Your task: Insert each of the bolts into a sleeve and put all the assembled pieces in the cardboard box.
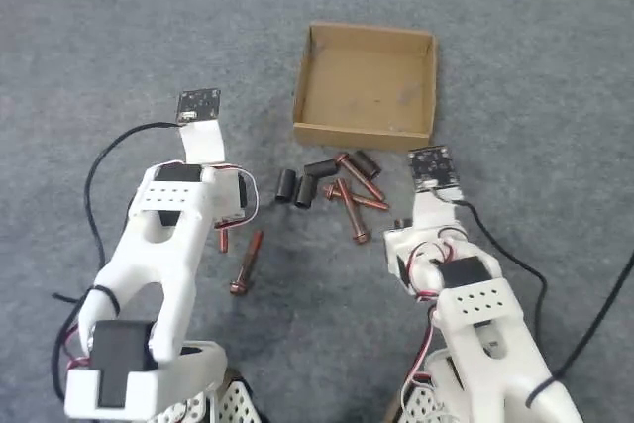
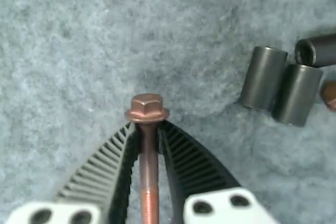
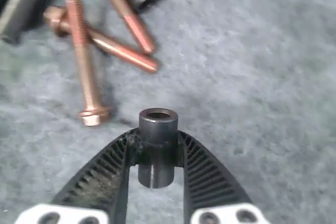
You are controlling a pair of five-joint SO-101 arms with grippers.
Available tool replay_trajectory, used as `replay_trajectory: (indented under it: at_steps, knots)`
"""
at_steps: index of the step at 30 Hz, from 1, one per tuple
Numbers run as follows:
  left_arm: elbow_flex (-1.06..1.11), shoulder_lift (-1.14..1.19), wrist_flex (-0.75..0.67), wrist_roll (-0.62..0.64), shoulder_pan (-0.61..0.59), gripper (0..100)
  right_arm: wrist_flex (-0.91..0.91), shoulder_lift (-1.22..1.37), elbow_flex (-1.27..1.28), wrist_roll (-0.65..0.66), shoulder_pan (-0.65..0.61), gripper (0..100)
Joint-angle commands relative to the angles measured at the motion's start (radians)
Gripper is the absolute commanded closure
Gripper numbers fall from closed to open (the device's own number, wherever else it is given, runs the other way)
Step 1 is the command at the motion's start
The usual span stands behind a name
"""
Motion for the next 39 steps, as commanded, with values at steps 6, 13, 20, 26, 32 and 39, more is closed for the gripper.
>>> replay_trajectory:
  at_steps: [6,13,20,26,32,39]
  knots:
    - [-0.113,0.114,-0.043,-0.005,0.046,99,0.028,0.099,-0.115,-0.003,0.108,99.3]
    - [-0.254,0.256,0.008,-0.005,0.041,99,0.053,0.311,-0.241,0.025,0.156,99.2]
    - [-0.260,0.264,0.002,-0.009,0.041,99,0.053,0.318,-0.247,0.060,0.150,95.8]
    - [-0.265,0.264,0.005,-0.011,0.040,97,0.050,0.320,-0.249,0.060,0.148,87.8]
    - [-0.271,0.264,0.043,-0.011,0.023,85,0.056,0.318,-0.259,0.055,0.128,89.9]
    - [-0.275,0.264,0.057,-0.011,0.023,91,0.225,0.318,-0.351,0.054,0.134,90.1]
